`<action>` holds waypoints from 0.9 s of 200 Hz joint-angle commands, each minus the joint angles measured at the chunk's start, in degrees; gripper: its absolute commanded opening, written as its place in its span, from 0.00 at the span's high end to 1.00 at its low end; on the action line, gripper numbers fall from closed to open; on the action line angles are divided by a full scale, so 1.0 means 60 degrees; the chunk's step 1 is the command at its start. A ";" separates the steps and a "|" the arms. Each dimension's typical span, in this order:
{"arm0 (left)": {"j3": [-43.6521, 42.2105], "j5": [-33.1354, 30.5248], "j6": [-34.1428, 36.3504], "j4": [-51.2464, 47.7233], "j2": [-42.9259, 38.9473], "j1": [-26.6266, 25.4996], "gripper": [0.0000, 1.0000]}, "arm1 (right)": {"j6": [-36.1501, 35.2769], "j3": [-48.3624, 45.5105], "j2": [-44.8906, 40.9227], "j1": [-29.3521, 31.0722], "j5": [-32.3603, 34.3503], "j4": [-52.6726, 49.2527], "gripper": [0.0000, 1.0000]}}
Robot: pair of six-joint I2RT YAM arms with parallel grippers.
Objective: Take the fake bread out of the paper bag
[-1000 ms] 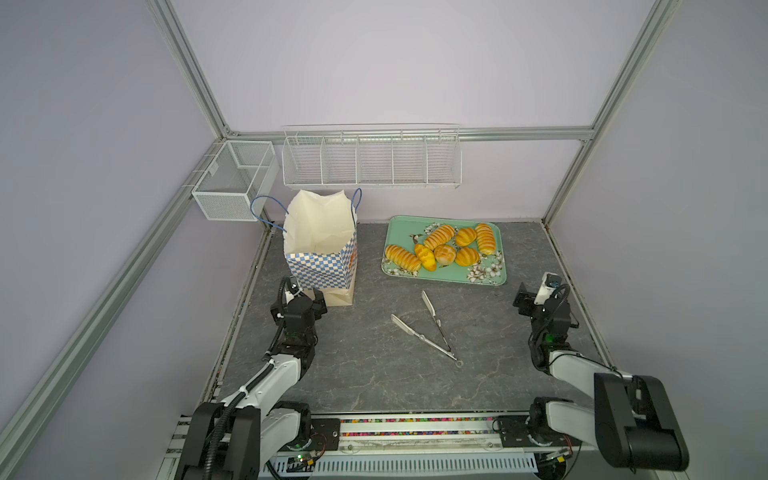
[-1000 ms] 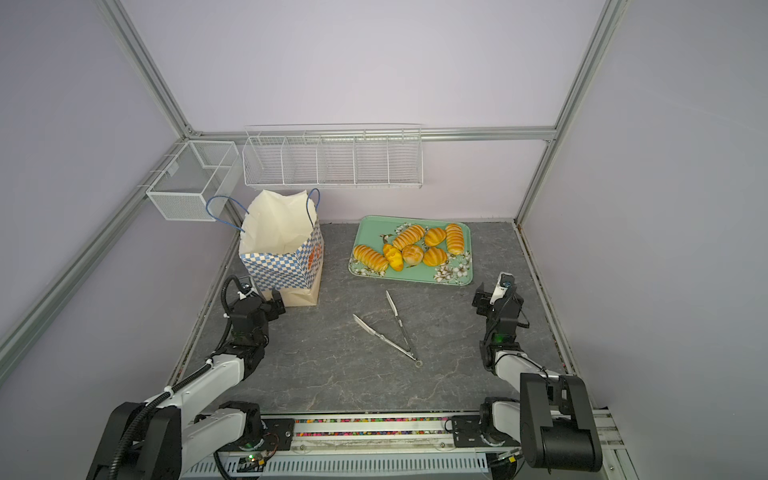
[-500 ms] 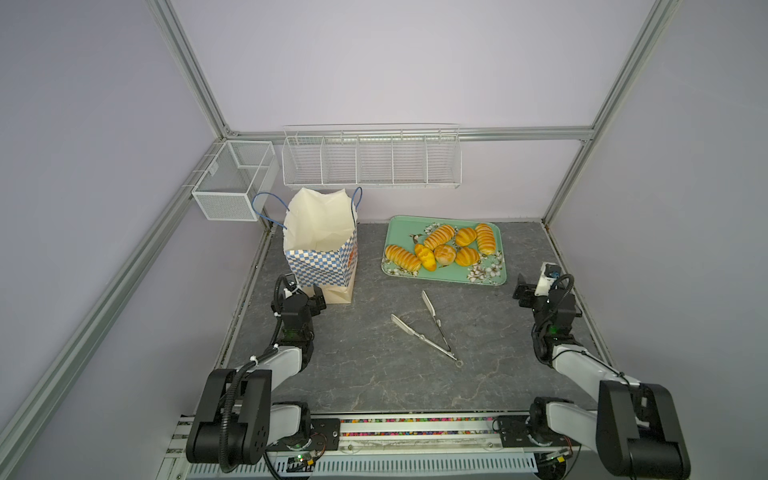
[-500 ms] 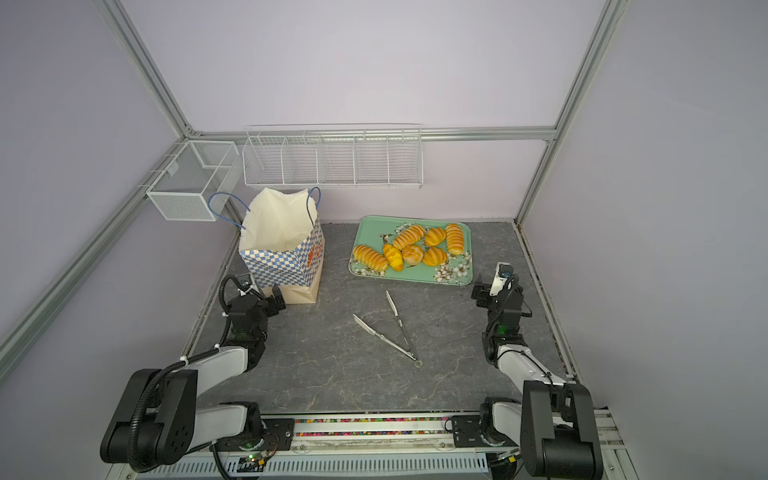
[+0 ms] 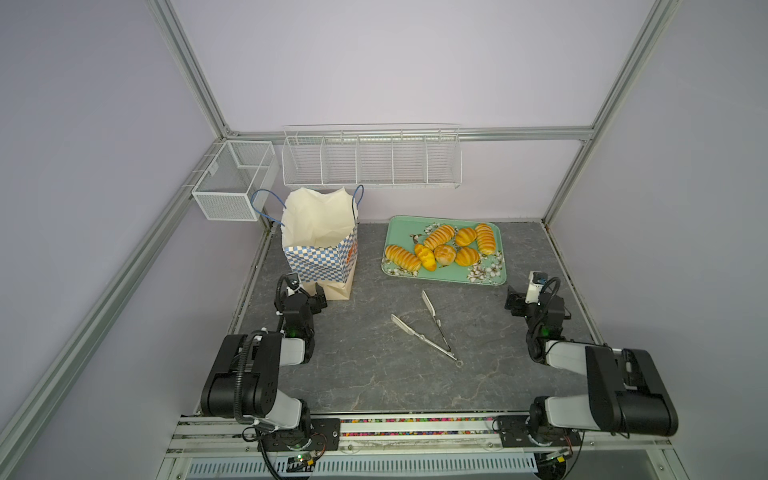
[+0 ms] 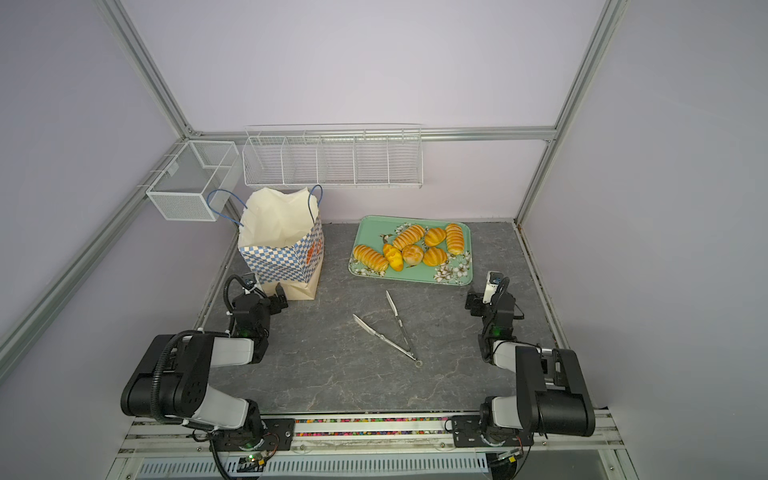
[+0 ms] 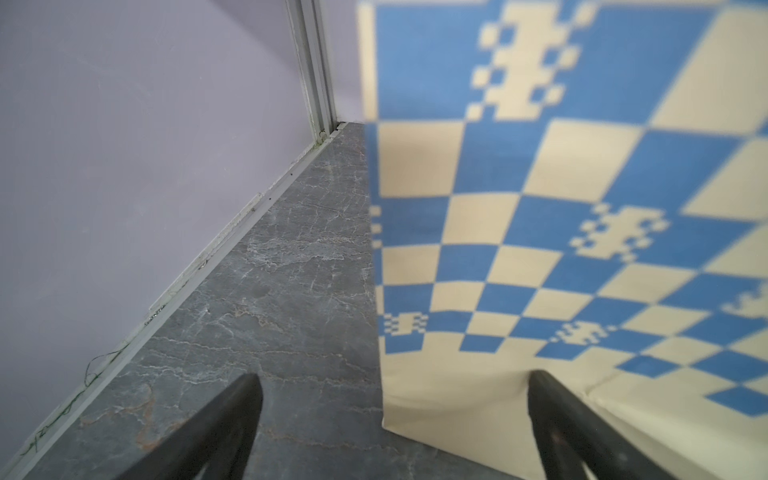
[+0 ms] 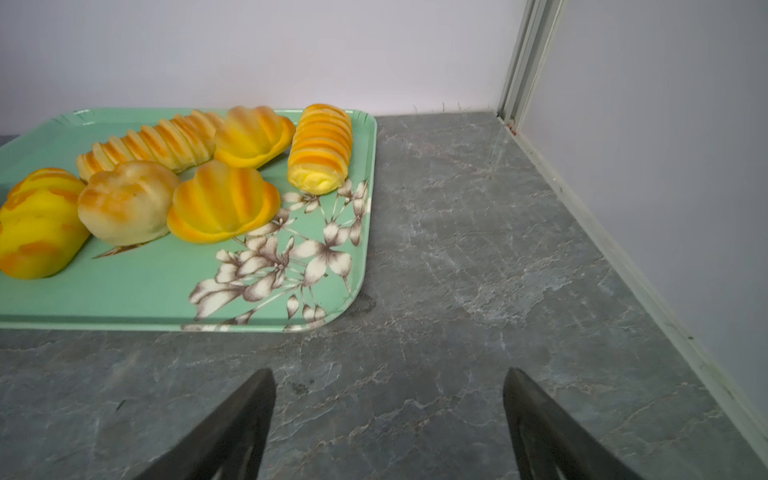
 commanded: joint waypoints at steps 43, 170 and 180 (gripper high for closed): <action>0.0695 0.0419 0.0246 -0.0058 0.0338 0.0053 0.01 | -0.0267 0.0617 0.1015 0.0347 0.0343 0.0607 0.12; 0.0678 0.0407 0.0269 -0.0015 0.0342 0.0053 0.01 | -0.0377 0.0724 0.0958 0.0537 0.0643 0.0345 0.12; 0.0673 0.0416 0.0264 -0.0008 0.0343 0.0048 0.01 | -0.0379 0.0716 0.0970 0.0548 0.0642 0.0344 0.12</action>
